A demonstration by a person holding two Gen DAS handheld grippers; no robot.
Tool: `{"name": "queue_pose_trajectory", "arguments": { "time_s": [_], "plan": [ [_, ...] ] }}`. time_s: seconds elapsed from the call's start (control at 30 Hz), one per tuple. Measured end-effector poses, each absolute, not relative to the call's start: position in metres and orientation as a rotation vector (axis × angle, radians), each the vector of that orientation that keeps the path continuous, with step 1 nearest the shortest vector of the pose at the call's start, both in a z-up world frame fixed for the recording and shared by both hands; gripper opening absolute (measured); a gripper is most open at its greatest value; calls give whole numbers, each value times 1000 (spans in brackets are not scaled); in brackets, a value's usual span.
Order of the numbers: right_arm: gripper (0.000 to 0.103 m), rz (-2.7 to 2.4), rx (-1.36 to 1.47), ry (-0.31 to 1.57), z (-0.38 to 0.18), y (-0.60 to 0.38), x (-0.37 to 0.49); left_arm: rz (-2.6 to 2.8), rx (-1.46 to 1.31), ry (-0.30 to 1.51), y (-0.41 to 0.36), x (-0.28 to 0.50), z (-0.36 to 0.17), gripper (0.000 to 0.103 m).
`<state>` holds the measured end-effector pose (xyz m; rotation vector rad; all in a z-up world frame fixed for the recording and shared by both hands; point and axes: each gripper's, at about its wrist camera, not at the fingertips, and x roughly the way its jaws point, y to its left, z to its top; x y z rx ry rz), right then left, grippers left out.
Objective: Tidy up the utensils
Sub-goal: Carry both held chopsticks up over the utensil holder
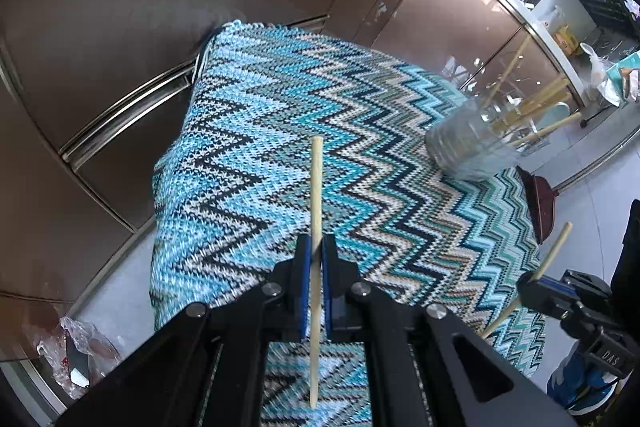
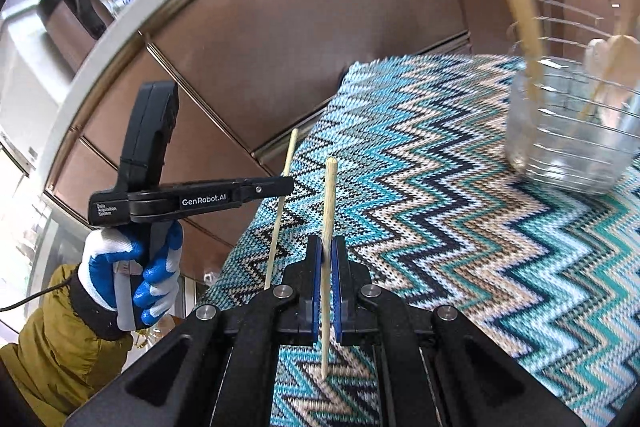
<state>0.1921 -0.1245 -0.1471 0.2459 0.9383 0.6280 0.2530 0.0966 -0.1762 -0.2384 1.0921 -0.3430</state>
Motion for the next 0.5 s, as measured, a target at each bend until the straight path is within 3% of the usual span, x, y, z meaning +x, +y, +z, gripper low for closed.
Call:
{"name": "queue_pose_trajectory", "arguments": {
  "time_s": [0.5],
  "plan": [
    [5,605,336,775,-107,-193,120,-334,-267,956,83,184,-113,5]
  ]
}}
